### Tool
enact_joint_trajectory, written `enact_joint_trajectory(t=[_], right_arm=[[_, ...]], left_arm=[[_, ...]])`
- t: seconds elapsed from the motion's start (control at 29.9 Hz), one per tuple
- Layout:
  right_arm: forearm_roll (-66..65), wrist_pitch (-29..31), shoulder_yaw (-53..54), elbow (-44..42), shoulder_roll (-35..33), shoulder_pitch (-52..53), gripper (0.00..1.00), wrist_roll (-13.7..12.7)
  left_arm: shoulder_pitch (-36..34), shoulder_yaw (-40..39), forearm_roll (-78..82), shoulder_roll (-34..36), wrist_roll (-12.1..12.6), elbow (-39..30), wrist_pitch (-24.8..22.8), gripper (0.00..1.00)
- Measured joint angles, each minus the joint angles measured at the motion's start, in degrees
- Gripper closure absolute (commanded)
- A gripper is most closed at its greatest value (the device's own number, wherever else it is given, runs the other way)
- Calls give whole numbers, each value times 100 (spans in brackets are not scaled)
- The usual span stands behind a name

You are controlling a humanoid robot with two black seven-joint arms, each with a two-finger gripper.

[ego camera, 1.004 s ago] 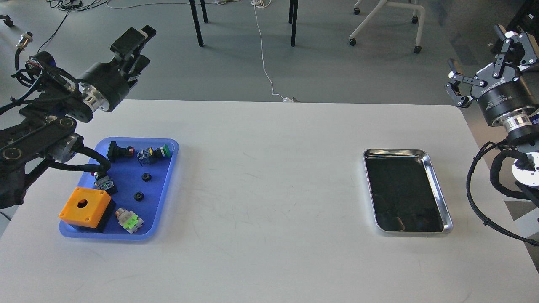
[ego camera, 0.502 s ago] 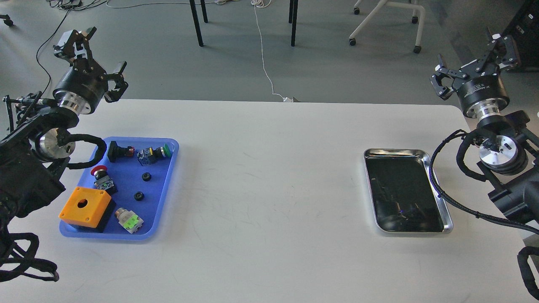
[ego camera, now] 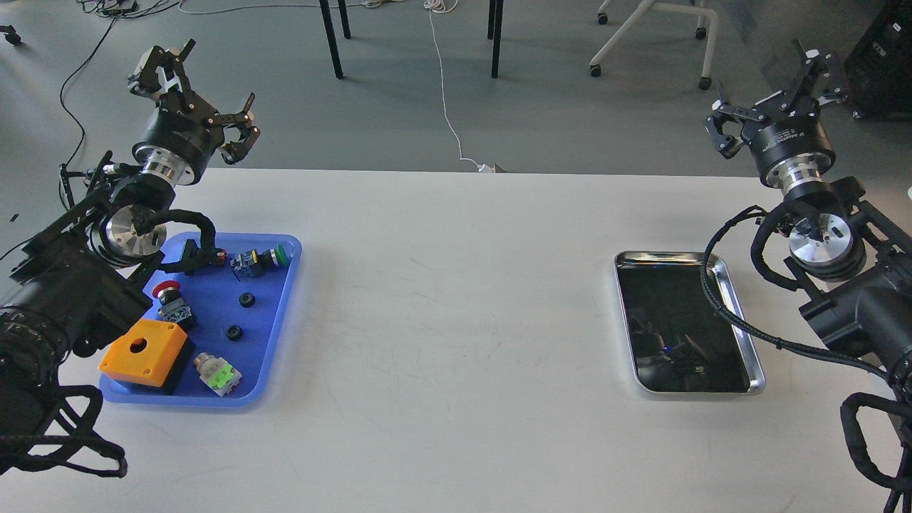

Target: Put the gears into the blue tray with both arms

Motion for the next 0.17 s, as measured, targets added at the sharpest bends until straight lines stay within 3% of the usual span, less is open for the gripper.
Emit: enact_joint_trajectory(t=[0.17], right_arm=[[-2, 53, -63, 11, -14, 1, 1, -2]], left_arm=[[-22, -159, -131, 7, 24, -25, 0, 2]])
